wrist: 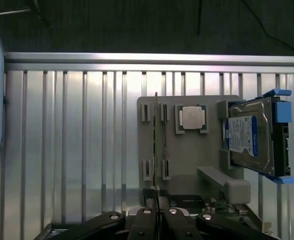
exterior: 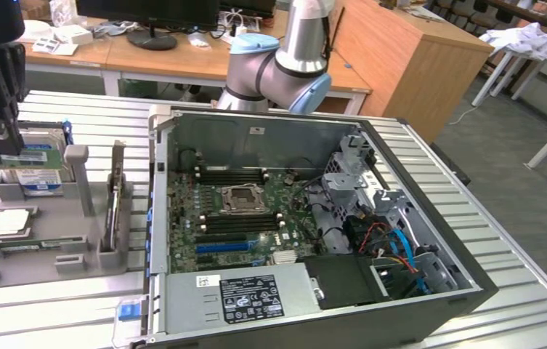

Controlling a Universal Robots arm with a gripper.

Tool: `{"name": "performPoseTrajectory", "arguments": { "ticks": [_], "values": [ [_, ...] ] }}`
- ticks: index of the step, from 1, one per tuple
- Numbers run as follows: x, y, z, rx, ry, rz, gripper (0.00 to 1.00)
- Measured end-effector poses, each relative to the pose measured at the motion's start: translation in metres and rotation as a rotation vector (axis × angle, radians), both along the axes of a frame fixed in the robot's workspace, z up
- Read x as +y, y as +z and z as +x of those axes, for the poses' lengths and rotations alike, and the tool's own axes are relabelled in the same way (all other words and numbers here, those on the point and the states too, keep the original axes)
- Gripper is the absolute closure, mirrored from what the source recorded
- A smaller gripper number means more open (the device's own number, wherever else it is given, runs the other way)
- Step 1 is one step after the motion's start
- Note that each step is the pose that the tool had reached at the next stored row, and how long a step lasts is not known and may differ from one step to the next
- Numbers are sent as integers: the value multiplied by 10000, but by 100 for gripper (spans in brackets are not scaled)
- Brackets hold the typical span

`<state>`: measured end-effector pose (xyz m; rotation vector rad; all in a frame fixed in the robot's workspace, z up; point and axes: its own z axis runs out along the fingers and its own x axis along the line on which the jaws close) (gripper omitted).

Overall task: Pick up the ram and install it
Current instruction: 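Pick up the ram and move it above insertion slot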

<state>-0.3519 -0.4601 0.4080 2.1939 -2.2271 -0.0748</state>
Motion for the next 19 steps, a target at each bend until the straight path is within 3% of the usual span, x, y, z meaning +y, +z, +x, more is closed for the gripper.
{"name": "performPoseTrajectory", "arguments": {
  "ticks": [9,19],
  "values": [
    [0,1,92,1,1,-1,89],
    [0,1,425,1,16,-1,89]
  ]
}}
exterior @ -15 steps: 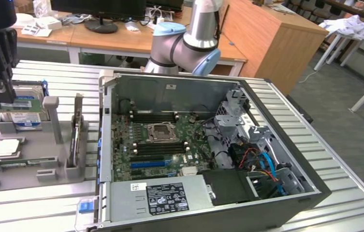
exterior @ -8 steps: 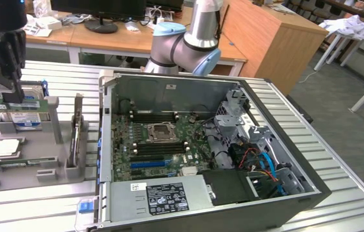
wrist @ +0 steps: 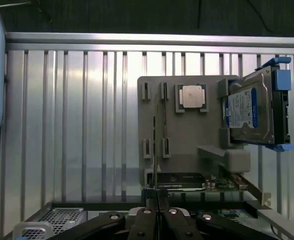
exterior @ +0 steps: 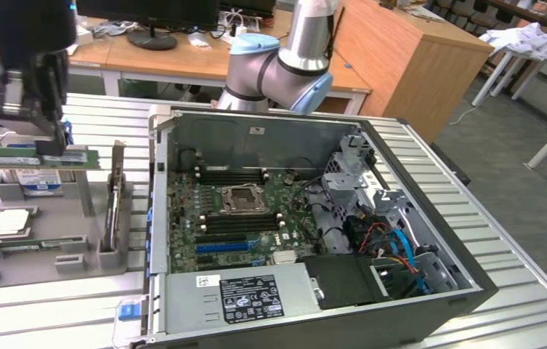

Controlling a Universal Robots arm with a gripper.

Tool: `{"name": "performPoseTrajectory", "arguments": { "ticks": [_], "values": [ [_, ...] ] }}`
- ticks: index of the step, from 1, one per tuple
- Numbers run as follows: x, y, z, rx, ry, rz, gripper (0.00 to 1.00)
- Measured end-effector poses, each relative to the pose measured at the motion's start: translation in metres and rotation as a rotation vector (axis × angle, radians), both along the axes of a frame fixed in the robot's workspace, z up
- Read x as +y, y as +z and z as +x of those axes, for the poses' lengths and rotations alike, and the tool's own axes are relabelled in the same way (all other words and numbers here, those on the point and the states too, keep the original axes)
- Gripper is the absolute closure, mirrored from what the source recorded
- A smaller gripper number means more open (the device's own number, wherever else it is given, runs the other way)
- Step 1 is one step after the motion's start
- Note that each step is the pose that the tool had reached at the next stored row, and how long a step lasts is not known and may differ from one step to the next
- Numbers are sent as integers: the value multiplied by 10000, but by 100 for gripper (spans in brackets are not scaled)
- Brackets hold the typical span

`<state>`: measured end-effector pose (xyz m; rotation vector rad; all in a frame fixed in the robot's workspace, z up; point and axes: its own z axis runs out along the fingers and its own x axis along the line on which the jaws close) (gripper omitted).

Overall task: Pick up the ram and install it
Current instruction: 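Pick up the ram and move it above insertion slot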

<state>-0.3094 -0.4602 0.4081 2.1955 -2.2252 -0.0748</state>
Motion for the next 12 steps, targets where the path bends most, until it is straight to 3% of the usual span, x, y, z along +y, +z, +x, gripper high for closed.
{"name": "performPoseTrajectory", "arguments": {
  "ticks": [12],
  "values": [
    [0,0,483,-1,67,0,89]
  ]
}}
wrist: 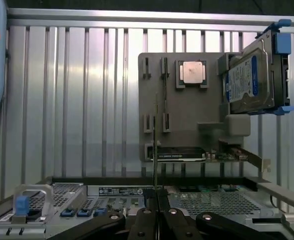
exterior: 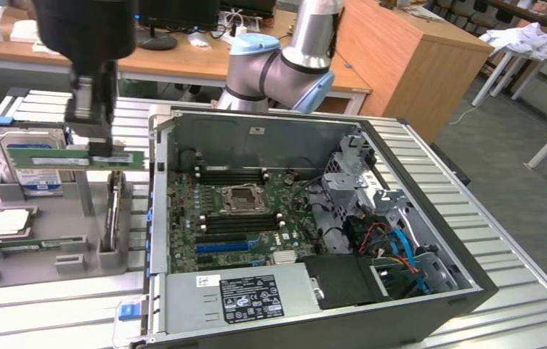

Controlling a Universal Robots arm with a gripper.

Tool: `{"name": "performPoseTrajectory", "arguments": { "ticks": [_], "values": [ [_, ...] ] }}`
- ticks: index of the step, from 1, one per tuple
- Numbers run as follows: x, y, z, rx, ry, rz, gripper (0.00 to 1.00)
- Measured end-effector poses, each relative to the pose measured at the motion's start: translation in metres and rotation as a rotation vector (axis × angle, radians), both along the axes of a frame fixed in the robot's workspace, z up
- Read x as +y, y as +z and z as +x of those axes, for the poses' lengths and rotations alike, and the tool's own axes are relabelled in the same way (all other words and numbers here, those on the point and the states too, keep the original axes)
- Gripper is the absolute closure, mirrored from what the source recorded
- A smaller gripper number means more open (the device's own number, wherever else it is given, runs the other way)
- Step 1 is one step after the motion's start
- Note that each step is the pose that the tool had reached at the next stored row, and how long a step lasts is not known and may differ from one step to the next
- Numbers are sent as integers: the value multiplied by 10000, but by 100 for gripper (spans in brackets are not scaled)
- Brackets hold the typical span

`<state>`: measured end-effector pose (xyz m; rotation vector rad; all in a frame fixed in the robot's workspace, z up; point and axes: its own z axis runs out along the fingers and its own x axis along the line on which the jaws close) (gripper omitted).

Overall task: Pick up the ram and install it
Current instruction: 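Pick up the ram and move it above insertion slot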

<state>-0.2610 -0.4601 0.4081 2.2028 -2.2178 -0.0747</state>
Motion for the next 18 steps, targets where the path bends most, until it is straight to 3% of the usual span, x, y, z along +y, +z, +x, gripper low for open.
{"name": "performPoseTrajectory", "arguments": {
  "ticks": [18],
  "values": [
    [0,0,777,1,95,3,89]
  ]
}}
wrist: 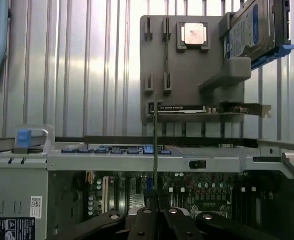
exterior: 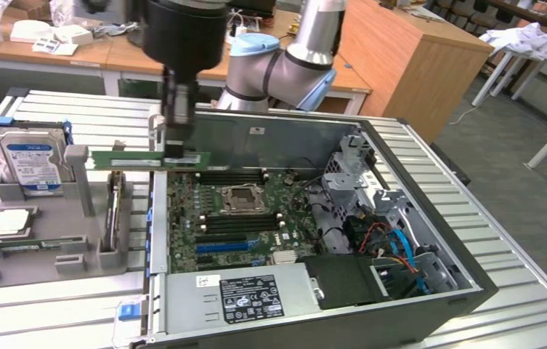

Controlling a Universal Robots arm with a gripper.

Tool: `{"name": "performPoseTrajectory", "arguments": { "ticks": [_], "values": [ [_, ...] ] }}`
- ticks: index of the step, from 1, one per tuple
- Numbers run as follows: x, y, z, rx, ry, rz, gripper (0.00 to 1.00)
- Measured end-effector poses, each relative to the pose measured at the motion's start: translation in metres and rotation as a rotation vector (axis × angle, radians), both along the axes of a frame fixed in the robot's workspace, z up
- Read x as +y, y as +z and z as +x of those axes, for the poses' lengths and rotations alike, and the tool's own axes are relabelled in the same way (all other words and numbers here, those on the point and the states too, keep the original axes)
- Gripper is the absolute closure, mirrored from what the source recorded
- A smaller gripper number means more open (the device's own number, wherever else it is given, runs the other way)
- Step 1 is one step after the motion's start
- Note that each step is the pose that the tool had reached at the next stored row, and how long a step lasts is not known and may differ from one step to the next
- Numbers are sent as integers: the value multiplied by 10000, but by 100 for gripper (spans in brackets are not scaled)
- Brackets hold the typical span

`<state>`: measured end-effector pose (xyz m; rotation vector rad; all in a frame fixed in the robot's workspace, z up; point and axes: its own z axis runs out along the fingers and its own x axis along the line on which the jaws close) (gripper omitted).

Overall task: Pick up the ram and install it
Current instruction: 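Pick up the ram and move it above insertion slot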

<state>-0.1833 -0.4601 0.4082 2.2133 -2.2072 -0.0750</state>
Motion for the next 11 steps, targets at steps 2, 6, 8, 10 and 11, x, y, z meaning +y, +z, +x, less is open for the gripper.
{"name": "performPoseTrajectory", "arguments": {
  "ticks": [2,6,8,10,11],
  "values": [
    [0,0,88,0,9,1,89],
    [0,0,247,0,27,2,89],
    [0,-1,325,0,37,2,89],
    [0,0,399,0,46,2,89],
    [0,0,436,0,49,2,89]
  ]
}}
